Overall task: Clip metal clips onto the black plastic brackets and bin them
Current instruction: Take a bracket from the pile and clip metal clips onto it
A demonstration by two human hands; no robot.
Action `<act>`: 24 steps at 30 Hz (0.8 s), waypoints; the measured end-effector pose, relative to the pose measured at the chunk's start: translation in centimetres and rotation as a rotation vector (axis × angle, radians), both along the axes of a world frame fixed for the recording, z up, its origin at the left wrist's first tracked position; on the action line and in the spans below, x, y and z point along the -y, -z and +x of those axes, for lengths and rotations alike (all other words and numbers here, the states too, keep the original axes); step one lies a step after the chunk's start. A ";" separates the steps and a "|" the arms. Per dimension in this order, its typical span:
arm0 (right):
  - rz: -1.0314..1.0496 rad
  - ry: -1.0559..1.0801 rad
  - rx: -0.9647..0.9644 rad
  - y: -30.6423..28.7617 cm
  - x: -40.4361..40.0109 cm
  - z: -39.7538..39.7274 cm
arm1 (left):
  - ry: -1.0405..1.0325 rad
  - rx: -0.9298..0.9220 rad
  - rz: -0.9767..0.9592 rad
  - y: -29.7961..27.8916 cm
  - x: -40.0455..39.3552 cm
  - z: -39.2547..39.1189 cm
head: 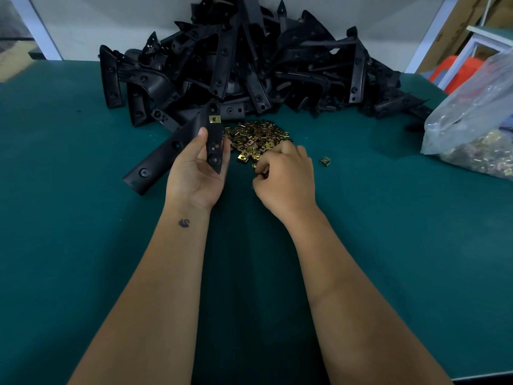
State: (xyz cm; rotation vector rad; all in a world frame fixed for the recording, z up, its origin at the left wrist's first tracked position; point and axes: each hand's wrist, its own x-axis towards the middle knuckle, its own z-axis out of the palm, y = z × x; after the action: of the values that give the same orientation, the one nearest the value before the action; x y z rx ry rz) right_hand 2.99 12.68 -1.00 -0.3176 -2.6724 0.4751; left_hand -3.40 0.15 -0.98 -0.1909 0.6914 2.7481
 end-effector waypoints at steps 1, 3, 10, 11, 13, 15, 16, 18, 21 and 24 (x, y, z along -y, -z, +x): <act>-0.022 -0.015 -0.025 -0.1 0.0 0.0 | 0.000 0.000 -0.008 0.0 0.0 0.0; -0.124 -0.035 -0.115 -0.2 0.3 -0.1 | 0.005 0.000 -0.024 -0.1 0.0 0.0; -0.822 -0.070 -0.305 -0.9 0.9 -0.2 | 0.091 -0.027 -0.128 -0.2 -0.9 0.4; -0.877 -0.080 -0.312 -0.9 0.9 -0.2 | 0.105 -0.033 -0.130 -0.2 -0.9 0.5; -0.989 -0.097 -0.312 -0.9 0.8 -0.2 | 0.128 -0.051 -0.127 -0.3 -1.1 0.8; -1.105 -0.096 -0.303 -0.9 0.7 -0.2 | 0.146 -0.072 -0.117 -0.5 -1.1 1.0; -1.160 -0.098 -0.306 -1.0 0.7 -0.2 | 0.153 -0.078 -0.111 -0.5 -1.2 1.0; -1.250 -0.118 -0.327 -1.1 0.6 -0.2 | 0.159 -0.080 -0.089 -0.6 -1.2 1.1; -1.354 -0.131 -0.344 -1.1 0.5 -0.3 | 0.161 -0.078 -0.041 -0.7 -1.3 1.1; -1.428 -0.125 -0.335 -1.2 0.4 -0.3 | 0.153 -0.075 0.009 -0.8 -1.3 1.2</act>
State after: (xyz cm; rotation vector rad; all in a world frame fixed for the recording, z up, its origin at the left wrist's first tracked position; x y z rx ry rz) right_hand 2.69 12.26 0.20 -0.3776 -1.5943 2.1623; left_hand -2.19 1.49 -0.19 -0.0308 0.6835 2.6225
